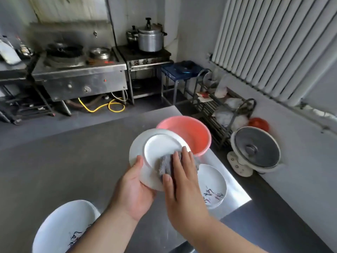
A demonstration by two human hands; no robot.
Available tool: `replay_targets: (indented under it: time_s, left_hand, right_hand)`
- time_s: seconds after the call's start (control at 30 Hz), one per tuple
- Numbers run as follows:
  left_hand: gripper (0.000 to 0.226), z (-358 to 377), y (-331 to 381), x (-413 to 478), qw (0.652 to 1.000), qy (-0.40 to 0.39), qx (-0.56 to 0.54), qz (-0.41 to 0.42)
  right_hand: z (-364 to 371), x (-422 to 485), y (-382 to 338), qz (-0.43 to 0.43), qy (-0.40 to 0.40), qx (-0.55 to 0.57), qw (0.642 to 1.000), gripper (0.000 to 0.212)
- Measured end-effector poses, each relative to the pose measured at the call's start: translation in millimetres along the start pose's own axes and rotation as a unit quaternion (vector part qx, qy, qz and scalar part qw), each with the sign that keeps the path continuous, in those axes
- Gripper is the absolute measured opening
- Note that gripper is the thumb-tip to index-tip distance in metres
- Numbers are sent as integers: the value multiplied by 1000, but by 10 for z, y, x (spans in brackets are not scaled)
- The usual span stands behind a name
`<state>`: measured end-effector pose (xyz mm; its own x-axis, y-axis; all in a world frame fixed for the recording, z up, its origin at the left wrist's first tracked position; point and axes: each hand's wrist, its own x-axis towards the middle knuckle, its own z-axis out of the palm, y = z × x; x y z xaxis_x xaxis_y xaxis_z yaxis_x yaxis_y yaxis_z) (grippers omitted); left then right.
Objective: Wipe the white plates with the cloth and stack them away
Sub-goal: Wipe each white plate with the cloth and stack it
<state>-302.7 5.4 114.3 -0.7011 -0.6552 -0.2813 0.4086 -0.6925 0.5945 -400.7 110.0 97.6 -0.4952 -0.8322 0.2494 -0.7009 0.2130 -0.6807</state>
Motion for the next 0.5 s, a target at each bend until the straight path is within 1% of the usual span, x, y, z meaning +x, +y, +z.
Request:
replay_targets:
  time_s: [0.07,0.13,0.2,0.23,0.27,0.3,0.33,0.37,0.4,0.43,0.47,0.5]
  left_hand:
    - [61,-33,-240,93,998,20,-17,-62]
    - [65,-37,-461,169,992,32,-33,-114]
    - [65,-30,-650,236,990,29,-40,-135]
    - [64,-19,-734,261,989,25,-38,-137]
    - [62,-6,-803,290,990,24,-33,-138]
    - [59,18,-861,314,990,24,-25,-136]
    - [56,51,-903,339,991,24,-11,-132]
    - [54,82,-934,367,991,26,6,-131]
    - [52,116,-965,398,990,26,23,-133]
    - [51,156,-995,430,989,27,35,-138]
    - [49,194,-1022,458,988,30,41,-144]
    - [48,231,-1053,491,988,33,43,-148]
  right_hand:
    - [36,-130,200,-12,-28,-11,999,73]
    - [-22,-183,441,-56,-63,-19,996,67]
    - [-132,-222,760,-91,-76,-28,993,58]
    - [-202,-222,925,-77,-72,-18,994,52]
    - [-287,-204,1068,-35,-61,6,998,47]
    - [-375,-175,1197,34,-42,44,998,44]
    - [-462,-129,1308,122,-23,93,988,39]
    - [-538,-69,1428,212,-7,147,966,34]
    - [-616,1,1560,301,3,196,933,32]
    - [-706,64,1691,386,1,237,891,32]
    - [-800,111,1824,445,-5,272,853,32]
    - [-916,151,1954,471,-16,287,834,31]
